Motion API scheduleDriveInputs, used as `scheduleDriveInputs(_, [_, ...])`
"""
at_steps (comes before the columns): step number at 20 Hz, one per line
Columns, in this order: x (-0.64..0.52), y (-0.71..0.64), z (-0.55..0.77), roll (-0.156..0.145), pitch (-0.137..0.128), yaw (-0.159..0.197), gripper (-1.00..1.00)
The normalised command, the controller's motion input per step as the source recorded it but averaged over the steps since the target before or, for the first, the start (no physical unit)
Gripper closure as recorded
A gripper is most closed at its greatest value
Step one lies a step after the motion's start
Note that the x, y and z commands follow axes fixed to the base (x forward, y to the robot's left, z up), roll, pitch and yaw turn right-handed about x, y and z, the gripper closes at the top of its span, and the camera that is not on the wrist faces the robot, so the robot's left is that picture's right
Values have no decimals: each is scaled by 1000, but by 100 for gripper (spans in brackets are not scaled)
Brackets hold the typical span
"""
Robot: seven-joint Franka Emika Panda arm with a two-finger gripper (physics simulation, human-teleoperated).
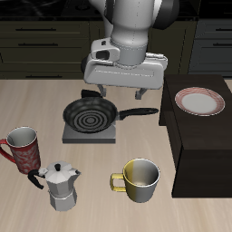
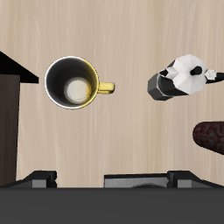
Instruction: Place the white and yellow mug on the plate
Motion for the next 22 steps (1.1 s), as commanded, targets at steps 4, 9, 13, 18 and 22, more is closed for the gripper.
scheduleDriveInputs(4, [272,-26,-28,-2,-8,-2,-100])
scheduleDriveInputs(9, [240,76,-60,8,-15,-16,-100])
scheduleDriveInputs(13, [134,171,-70,52,-36,-25,-100])
scheduleDriveInputs(18, [138,92,-87,26,-9,-32,-100])
scheduleDriveInputs(22, [197,-95,-126,-5,-3,-28,-100])
